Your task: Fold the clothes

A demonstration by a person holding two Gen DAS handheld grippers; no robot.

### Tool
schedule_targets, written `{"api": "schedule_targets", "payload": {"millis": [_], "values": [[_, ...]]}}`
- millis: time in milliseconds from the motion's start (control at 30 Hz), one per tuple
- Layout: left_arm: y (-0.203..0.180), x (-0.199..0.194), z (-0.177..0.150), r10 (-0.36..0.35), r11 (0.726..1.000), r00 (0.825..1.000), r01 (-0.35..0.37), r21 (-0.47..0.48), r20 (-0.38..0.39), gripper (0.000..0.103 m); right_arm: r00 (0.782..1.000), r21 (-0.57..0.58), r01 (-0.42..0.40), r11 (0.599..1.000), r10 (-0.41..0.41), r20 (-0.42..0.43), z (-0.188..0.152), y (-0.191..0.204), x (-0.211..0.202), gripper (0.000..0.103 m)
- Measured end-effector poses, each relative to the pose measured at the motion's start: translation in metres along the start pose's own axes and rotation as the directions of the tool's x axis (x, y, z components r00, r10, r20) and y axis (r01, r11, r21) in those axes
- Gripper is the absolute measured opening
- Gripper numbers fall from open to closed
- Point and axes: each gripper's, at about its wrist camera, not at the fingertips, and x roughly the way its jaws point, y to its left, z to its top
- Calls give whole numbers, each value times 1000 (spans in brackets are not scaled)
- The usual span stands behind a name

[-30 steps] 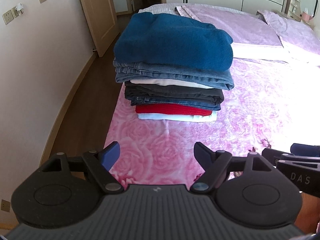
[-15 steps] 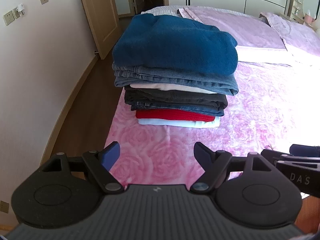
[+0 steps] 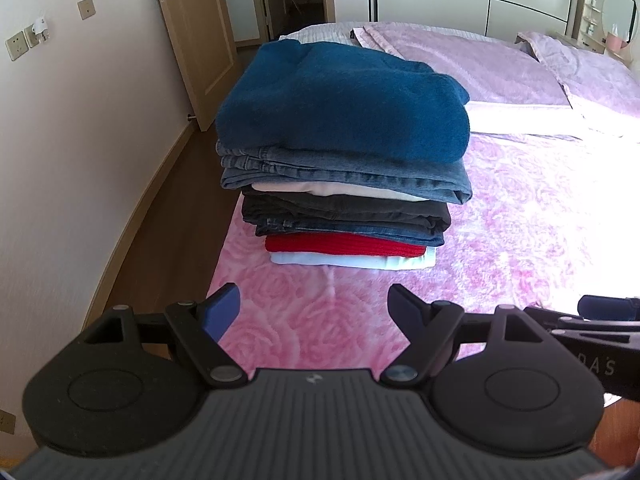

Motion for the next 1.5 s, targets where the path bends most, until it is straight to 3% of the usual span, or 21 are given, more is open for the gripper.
{"api": "schedule_targets", "payload": {"millis": [667, 1500], "values": [[-2, 26, -2, 4, 1000, 1000, -3, -19, 10, 79, 1000, -14, -6, 1000, 6, -16, 2, -6, 26, 64], [21, 94, 20, -20, 1000, 995, 20, 7, -96, 79, 992, 6, 32, 999, -31, -122, 29, 14, 93, 64]]}}
